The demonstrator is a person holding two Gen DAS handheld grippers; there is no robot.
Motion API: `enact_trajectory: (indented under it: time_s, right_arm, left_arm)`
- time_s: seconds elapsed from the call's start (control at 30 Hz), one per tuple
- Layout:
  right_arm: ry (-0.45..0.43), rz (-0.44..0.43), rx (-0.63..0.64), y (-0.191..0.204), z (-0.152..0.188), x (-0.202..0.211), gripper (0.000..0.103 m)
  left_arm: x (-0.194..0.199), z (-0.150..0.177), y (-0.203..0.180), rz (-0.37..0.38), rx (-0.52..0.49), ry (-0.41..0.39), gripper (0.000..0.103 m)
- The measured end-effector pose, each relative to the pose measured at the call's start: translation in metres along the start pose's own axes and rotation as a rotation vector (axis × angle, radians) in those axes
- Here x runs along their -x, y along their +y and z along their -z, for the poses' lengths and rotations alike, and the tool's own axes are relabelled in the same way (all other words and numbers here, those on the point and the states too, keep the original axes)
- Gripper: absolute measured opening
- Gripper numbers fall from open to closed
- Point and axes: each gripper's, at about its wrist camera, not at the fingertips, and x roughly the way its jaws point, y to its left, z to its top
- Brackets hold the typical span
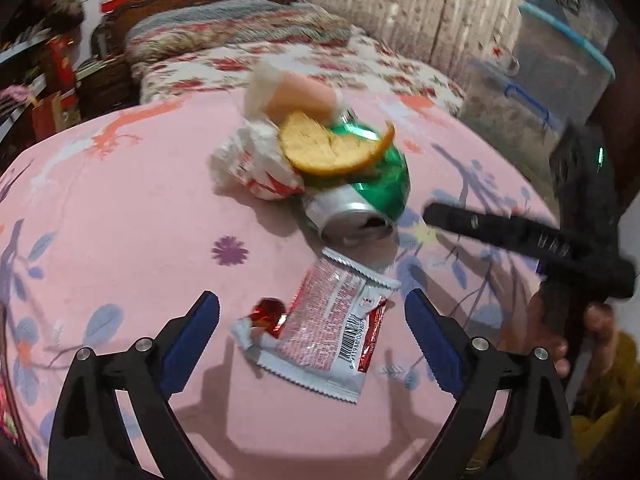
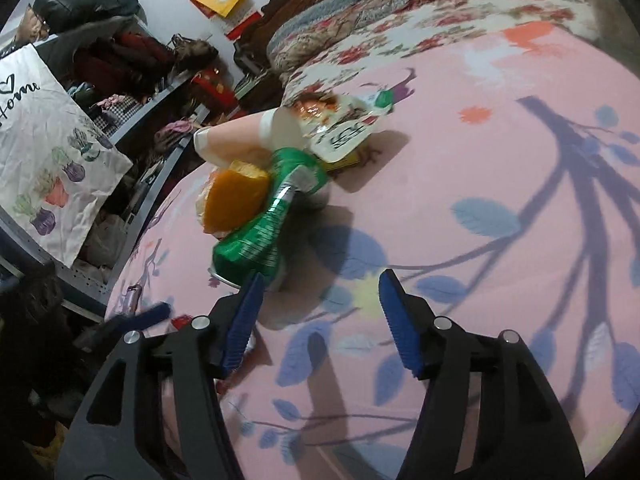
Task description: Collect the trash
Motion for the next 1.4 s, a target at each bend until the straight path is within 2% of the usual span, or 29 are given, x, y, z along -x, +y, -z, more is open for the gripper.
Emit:
enact_trajectory:
  time_s: [0.13, 0.17, 0.27, 0.33, 0.43, 0.47, 0.5, 0.63, 0.77, 0.8, 0.83, 0.87, 0.9, 1.0, 1.17, 1.27, 1.4]
  right_arm:
    - [0.024, -0.065, -0.057, -0.001, -0.012, -0.005, 0.063]
    - [0.020, -0.065, -0.062, 0.000, -0.015, -0.004, 0.063]
    - [-0.033, 0.001, -0.033, 0.007, -0.026, 0.002, 0.063]
    - [-0.078, 0.032, 0.024, 0.019, -0.033, 0.008, 0.063]
    - [-0.104, 0.052, 0.084, 0.031, -0.033, 0.015, 0.063]
    - [-0.099, 0.052, 0.099, 0.035, -0.034, 0.015, 0.063]
    - [-0.092, 0.044, 0.103, 0.038, -0.033, 0.015, 0.060]
    - [-0.042, -0.019, 0.059, 0.045, -0.035, 0.009, 0.053]
    - [-0.024, 0.004, 0.044, 0.053, -0.041, -0.003, 0.051]
    - [-0.024, 0.011, 0.038, 0.053, -0.042, -0.005, 0.045]
    - [-0.015, 0.018, 0.030, 0.054, -0.045, -0.010, 0.029]
    - [-0.008, 0.015, 0.024, 0.054, -0.046, -0.014, 0.027]
    - [-0.009, 0.012, 0.017, 0.053, -0.047, -0.015, 0.021]
    - [-0.044, 0.007, 0.008, 0.052, -0.047, -0.008, 0.015]
    - [-0.182, 0.014, -0.004, 0.043, -0.052, 0.036, 0.014]
    - [-0.270, 0.074, -0.024, 0.024, -0.051, 0.069, 0.014]
    - [-0.320, 0.143, -0.121, -0.017, -0.044, 0.097, 0.014]
  left_arm:
    - [-0.021, 0.006, -0.002, 0.027, -0.010, 0.041, 0.090]
    - [-0.020, 0.009, -0.002, 0.026, -0.014, 0.025, 0.091]
    - [-0.019, 0.013, -0.007, 0.022, -0.047, 0.006, 0.089]
    - [-0.020, 0.016, -0.007, 0.013, -0.054, -0.002, 0.080]
    - [-0.019, 0.016, -0.009, 0.003, -0.066, -0.018, 0.045]
    - [-0.020, 0.016, -0.008, -0.001, -0.067, -0.019, 0.026]
    - [-0.020, 0.016, -0.006, -0.003, -0.062, -0.020, 0.017]
    - [-0.018, 0.015, 0.005, 0.055, -0.005, -0.023, 0.015]
    - [-0.016, 0.017, 0.011, 0.088, 0.019, -0.030, 0.014]
    - [-0.015, 0.017, 0.011, 0.093, 0.020, -0.033, 0.014]
    - [-0.013, 0.018, 0.011, 0.096, 0.021, -0.038, 0.013]
    - [-0.012, 0.018, 0.012, 0.101, 0.023, -0.044, 0.013]
    - [-0.010, 0.018, 0.012, 0.106, 0.026, -0.049, 0.013]
    - [-0.007, 0.019, 0.016, 0.124, 0.040, -0.059, 0.012]
    - [0.002, 0.016, 0.022, 0.179, 0.083, -0.063, 0.012]
    - [0.007, 0.016, 0.017, 0.181, 0.066, -0.061, 0.012]
    - [0.003, 0.016, 0.012, 0.179, 0.052, -0.039, 0.012]
